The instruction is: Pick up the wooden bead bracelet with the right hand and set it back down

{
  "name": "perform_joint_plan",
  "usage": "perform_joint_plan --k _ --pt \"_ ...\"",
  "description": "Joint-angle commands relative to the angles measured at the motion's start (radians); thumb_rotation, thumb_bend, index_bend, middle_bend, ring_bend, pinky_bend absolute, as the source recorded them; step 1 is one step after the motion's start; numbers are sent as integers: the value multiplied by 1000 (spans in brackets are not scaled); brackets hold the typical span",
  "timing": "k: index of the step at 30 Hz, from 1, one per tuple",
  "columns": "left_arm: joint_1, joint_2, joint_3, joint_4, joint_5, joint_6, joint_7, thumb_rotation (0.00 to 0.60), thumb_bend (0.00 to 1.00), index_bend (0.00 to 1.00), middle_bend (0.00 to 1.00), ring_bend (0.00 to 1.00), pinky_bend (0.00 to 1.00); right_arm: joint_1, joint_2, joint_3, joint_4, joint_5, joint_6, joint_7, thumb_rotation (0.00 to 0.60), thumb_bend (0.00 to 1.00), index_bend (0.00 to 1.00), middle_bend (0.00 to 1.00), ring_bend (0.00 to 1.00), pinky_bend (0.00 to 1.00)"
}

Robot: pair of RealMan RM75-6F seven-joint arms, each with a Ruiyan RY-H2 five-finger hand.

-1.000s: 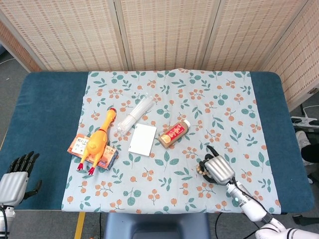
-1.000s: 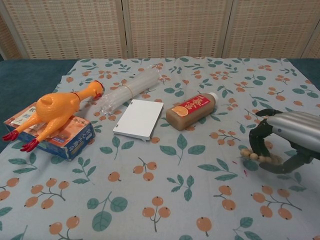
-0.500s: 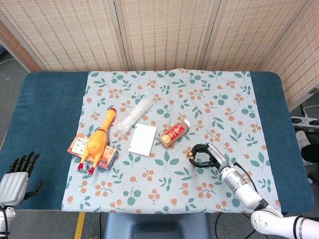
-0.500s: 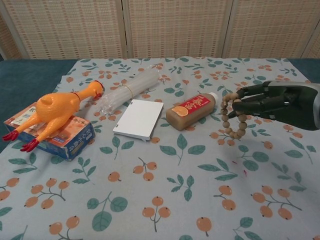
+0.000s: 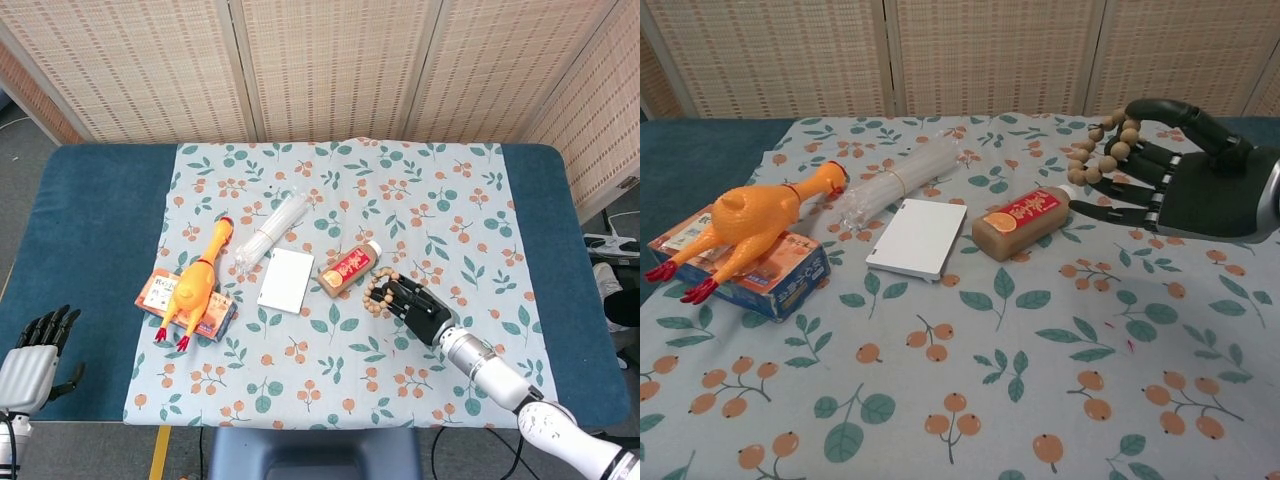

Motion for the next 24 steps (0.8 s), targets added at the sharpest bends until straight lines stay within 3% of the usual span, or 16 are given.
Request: perform_joint_plan --k 1,5,9,12,19,24 --pt "0 0 0 0 0 -1 1 600 423 0 0 0 90 -94 -98 118 19 -18 -132 -74 600 554 540 555 264 136" --pt "0 1 2 -1 3 -2 1 600 422 0 0 0 90 -151 -176 221 61 61 -275 -227 582 554 519 540 257 136" --pt "0 2 2 -1 4 -3 -1 600 422 0 0 0 90 -195 -261 329 143 201 -459 -455 498 554 464 512 238 136" --pt "-1 2 1 0 5 -3 -2 600 422 0 0 0 90 -200 -297 370 211 294 -563 -601 462 554 425 487 219 137" --pt "-1 2 0 0 2 -4 -3 600 421 0 0 0 90 -197 -301 365 289 439 -646 -774 441 546 421 481 217 137" --pt "-3 3 1 3 -4 -14 -4 600 422 0 0 0 90 -186 -292 340 305 482 -652 -870 307 374 378 462 215 138"
